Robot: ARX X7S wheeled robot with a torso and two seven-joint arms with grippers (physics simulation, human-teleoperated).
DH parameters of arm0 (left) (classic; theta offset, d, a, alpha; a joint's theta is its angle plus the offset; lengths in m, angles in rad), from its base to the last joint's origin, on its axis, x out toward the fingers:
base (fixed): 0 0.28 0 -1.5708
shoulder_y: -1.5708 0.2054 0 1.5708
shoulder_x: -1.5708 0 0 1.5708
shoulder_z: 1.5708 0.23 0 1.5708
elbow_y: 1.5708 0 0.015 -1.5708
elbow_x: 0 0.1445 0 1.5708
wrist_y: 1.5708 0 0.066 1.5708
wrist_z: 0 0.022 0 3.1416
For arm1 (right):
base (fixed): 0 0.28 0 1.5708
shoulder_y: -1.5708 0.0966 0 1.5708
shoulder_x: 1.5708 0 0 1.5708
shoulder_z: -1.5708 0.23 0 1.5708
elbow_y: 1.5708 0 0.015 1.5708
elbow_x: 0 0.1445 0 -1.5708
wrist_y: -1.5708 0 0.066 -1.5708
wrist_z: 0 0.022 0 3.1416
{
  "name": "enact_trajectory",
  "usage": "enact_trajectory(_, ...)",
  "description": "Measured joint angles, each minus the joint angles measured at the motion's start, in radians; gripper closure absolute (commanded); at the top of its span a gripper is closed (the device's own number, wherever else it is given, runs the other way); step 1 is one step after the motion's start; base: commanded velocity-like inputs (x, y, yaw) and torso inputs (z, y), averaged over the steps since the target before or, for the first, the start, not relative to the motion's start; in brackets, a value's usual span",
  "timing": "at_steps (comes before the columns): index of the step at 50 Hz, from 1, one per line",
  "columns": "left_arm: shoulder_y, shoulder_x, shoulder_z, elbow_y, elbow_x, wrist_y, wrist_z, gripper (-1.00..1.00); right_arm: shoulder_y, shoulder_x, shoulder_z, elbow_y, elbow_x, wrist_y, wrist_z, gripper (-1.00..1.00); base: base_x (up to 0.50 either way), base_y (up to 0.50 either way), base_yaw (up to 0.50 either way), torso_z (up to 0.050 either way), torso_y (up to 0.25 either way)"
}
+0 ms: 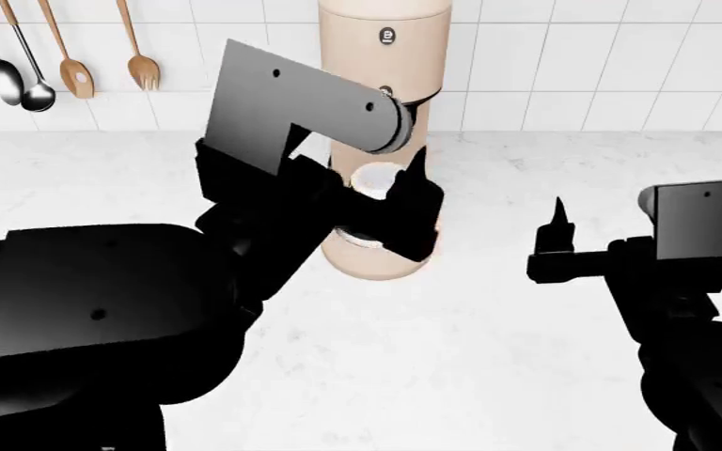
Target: Press the button on the coffee machine to serve coffee.
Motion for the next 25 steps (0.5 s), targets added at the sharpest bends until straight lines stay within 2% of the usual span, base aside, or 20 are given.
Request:
enact_trajectory(9,-0.017,0.025,0.068,-0.025,0.007,0.027,-0.044,-1.00,-0.005,0.000,0.002,-0.001,0.003,-0.001,0.002,-1.00,0.00,0.00,0.00,0.000,0.000)
enact_trajectory(16,-0.033,0.029,0.133,-0.057,0.068,0.073,-0.045,-1.00,-0.010,0.000,0.006,-0.002,0.006,-0.006,0.003,-1.00,0.00,0.00,0.00,0.000,0.000)
enact_trajectory(17,-0.035,0.030,0.140,-0.061,0.074,0.079,-0.045,1.00,-0.012,0.000,0.007,-0.002,0.007,-0.006,0.003,-1.00,0.00,0.00,0.00,0.000,0.000)
enact_trajectory(25,-0.038,0.035,0.178,-0.081,0.107,0.115,-0.059,1.00,-0.022,0.001,0.015,-0.005,0.009,-0.008,0.006,-1.00,0.00,0.00,0.00,0.000,0.000)
